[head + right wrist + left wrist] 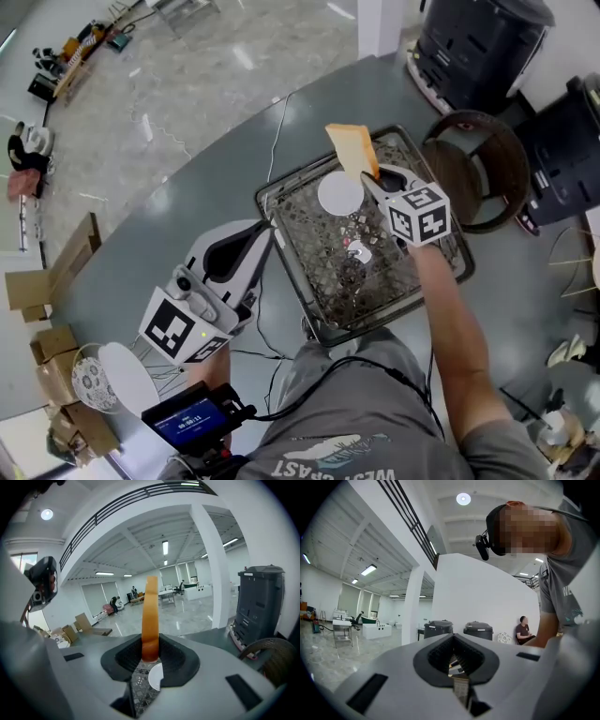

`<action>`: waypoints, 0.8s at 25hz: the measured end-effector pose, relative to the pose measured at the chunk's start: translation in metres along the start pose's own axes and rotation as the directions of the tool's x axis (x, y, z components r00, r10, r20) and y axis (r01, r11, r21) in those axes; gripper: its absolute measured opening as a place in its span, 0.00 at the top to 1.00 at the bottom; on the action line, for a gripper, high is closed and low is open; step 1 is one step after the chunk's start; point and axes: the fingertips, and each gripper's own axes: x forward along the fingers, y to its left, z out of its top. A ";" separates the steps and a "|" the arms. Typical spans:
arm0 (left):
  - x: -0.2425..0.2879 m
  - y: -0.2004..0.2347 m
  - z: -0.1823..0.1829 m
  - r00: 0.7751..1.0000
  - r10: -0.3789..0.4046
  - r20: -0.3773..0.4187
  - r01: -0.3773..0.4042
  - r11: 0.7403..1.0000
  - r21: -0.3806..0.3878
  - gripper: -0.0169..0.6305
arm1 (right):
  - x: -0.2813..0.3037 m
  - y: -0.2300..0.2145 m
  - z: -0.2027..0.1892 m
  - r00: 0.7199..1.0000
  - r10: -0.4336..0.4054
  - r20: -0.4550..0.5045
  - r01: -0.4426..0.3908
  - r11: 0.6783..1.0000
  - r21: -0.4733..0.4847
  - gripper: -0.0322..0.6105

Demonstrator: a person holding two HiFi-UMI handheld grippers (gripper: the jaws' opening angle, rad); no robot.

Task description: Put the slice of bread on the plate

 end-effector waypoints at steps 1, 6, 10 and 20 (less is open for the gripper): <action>0.001 0.001 -0.004 1.000 0.007 -0.008 -0.007 1.000 -0.005 0.96 | 0.009 -0.007 -0.009 1.000 -0.004 -0.019 0.004 1.000 -0.007 0.80; -0.002 0.007 -0.022 0.998 0.041 -0.044 -0.042 0.999 -0.029 0.96 | 0.047 -0.034 -0.054 0.993 -0.035 -0.116 0.029 0.998 -0.056 0.80; -0.005 0.015 -0.037 0.995 0.069 -0.071 -0.073 0.996 -0.052 0.96 | 0.074 -0.049 -0.093 0.980 -0.055 -0.189 0.036 0.994 -0.102 0.80; -0.006 0.026 -0.063 0.986 0.115 -0.124 -0.126 0.988 -0.091 0.96 | 0.117 -0.077 -0.150 0.948 -0.158 -0.275 0.057 0.938 -0.341 0.80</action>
